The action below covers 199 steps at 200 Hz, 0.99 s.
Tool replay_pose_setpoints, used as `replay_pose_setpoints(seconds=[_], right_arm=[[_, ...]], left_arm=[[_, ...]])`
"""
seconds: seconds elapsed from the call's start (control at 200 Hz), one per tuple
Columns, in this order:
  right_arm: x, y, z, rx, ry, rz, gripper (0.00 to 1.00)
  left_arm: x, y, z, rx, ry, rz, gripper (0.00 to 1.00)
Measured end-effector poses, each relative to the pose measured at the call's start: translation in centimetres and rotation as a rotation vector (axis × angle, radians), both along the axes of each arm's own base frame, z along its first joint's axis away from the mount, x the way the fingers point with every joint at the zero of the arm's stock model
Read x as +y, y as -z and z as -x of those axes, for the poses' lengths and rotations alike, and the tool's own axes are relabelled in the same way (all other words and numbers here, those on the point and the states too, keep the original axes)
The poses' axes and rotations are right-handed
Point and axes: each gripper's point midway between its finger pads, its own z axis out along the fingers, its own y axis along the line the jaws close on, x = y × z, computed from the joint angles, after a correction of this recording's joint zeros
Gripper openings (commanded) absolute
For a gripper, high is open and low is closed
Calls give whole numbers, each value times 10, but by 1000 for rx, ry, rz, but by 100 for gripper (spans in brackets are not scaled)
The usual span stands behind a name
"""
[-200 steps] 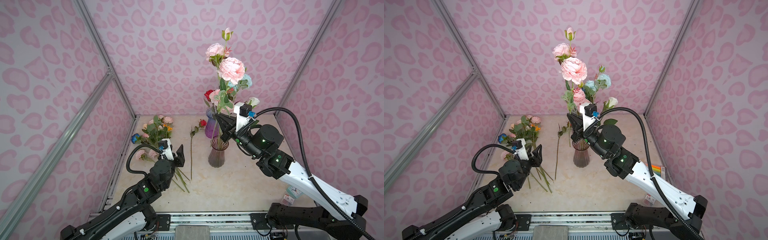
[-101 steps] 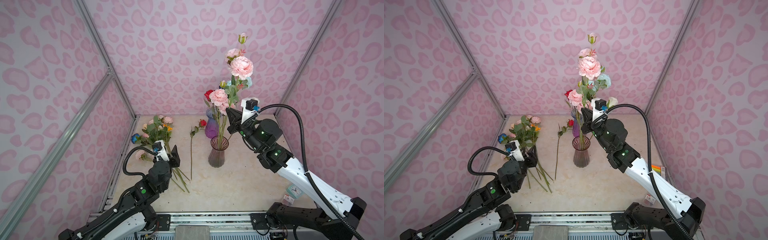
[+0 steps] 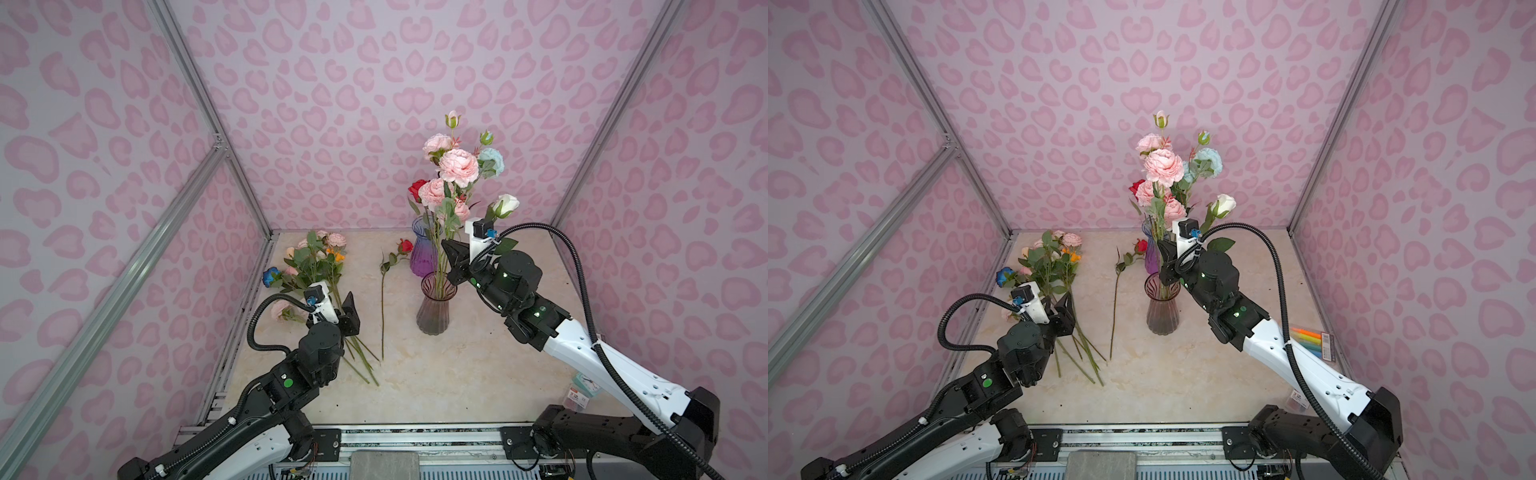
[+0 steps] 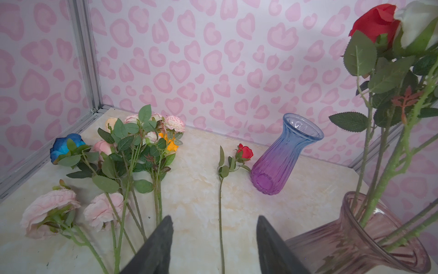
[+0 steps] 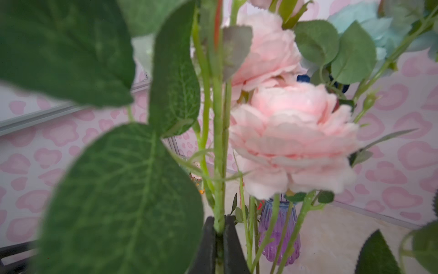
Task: Arrange the flowers into the vase
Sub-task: 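Lower the pink rose stem into the pink-tinted vase with the right gripper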
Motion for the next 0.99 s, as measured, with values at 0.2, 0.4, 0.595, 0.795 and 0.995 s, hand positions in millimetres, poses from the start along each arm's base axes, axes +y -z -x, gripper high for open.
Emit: replay_pose_setpoints(seconds=[0.2, 0.4, 0.595, 0.795, 0.995], right_arm=[[1, 27, 0, 41, -6, 31, 9], [-3, 45, -2, 68, 21, 41, 14], [-9, 52, 0, 80, 42, 44, 22], [-14, 46, 5, 65, 41, 31, 25], [-15, 42, 7, 56, 45, 24, 34]], left_arm=[[-2, 5, -2, 16, -1, -13, 57], [-3, 9, -3, 29, 1, -19, 57], [-5, 14, -5, 43, 4, -31, 57], [-9, 19, -6, 58, 9, -37, 57], [-10, 21, -8, 65, 10, -39, 56]])
